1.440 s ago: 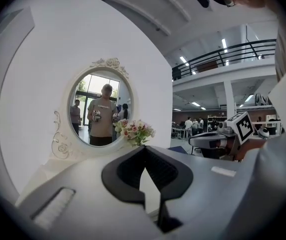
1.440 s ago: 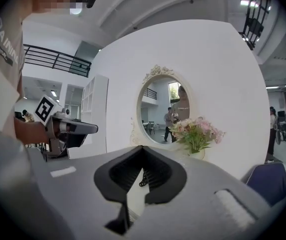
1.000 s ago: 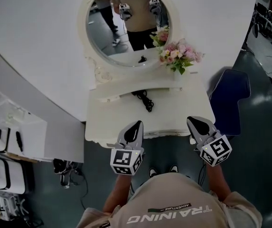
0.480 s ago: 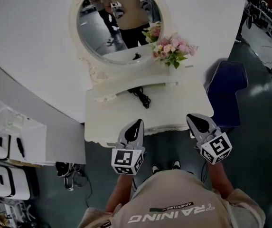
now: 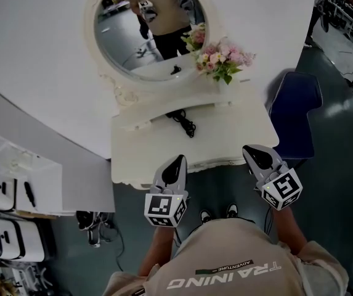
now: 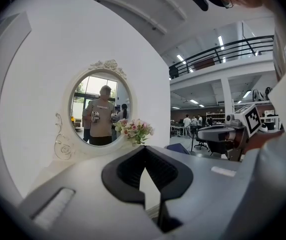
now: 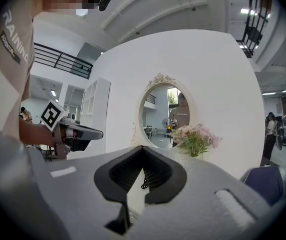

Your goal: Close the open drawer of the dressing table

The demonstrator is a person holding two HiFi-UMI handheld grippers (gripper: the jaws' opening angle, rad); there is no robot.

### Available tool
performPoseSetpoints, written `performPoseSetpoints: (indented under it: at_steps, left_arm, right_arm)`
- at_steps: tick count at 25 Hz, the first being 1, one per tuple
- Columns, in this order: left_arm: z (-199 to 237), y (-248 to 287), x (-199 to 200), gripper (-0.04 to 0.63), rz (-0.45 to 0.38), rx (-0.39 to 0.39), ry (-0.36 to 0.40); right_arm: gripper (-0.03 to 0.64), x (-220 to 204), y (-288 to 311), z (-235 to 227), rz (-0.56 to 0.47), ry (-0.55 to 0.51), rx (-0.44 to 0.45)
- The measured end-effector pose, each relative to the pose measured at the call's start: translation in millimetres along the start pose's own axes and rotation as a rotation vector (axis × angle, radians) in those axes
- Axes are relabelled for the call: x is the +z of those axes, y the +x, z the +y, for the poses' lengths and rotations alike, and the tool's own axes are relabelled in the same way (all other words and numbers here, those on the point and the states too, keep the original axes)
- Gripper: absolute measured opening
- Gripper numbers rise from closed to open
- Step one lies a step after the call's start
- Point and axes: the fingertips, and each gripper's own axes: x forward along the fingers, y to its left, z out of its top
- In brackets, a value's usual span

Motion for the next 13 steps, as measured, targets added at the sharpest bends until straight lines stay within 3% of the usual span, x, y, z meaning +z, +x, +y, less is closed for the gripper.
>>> performPoseSetpoints:
  at_steps: [13]
  left_arm:
    - [5.2, 8.2, -10.2, 0.018, 0.001, -0.011, -0.01]
  right_arm:
    - [0.002, -7.2, 15.2, 1.9, 0.018, -0.013, 0.015]
